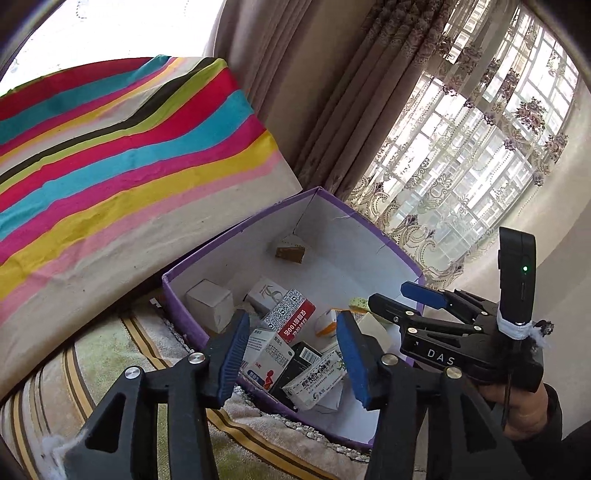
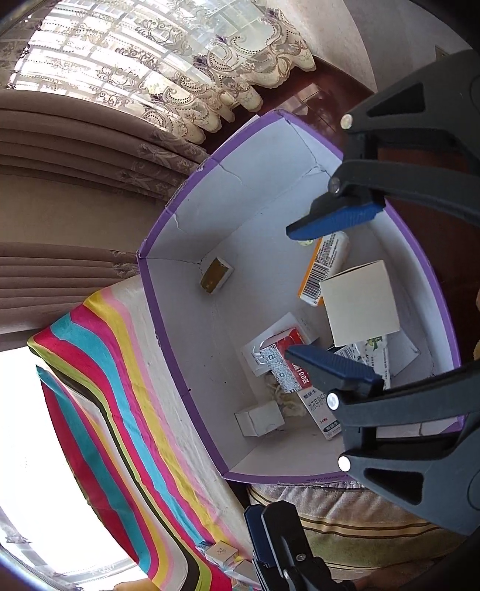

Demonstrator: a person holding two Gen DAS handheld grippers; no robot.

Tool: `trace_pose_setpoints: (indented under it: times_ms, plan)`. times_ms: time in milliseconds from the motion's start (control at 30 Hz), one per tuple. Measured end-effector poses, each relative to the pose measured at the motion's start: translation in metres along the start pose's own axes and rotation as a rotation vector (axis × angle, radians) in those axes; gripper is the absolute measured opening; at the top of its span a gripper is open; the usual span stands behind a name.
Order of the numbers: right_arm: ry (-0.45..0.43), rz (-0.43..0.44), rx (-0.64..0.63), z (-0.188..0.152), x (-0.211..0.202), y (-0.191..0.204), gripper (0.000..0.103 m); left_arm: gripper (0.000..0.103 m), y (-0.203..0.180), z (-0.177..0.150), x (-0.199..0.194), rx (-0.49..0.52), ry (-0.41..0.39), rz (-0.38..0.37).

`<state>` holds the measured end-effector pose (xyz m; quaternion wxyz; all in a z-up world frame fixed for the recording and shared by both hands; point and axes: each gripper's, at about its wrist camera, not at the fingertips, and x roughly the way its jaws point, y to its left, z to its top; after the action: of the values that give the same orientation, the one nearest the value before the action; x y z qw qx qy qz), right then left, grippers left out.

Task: Organize objects
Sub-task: 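Move both open tools back to the boxes on the striped cloth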

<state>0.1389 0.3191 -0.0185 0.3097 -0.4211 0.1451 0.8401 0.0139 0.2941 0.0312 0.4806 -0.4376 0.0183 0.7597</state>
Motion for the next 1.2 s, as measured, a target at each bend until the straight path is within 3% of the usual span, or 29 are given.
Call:
trace_pose_setpoints:
  times_ms: [367, 600, 900, 1200]
  plan:
    - [0.001, 0.072, -0.066, -0.006, -0.003, 0.036, 0.063, 0.051, 0.045, -0.021, -0.038, -0.110, -0.051, 0.071]
    - [0.010, 0.154, -0.103, -0.010, -0.009, 0.065, 0.070, 0.051, 0.084, -0.044, -0.074, -0.227, -0.107, 0.119]
    - [0.007, 0.215, -0.179, -0.010, -0.017, 0.103, 0.070, 0.055, 0.132, -0.077, -0.131, -0.378, -0.231, 0.227]
    - [-0.026, 0.242, -0.278, -0.010, -0.026, 0.139, 0.070, 0.058, 0.173, -0.098, -0.191, -0.530, -0.409, 0.364]
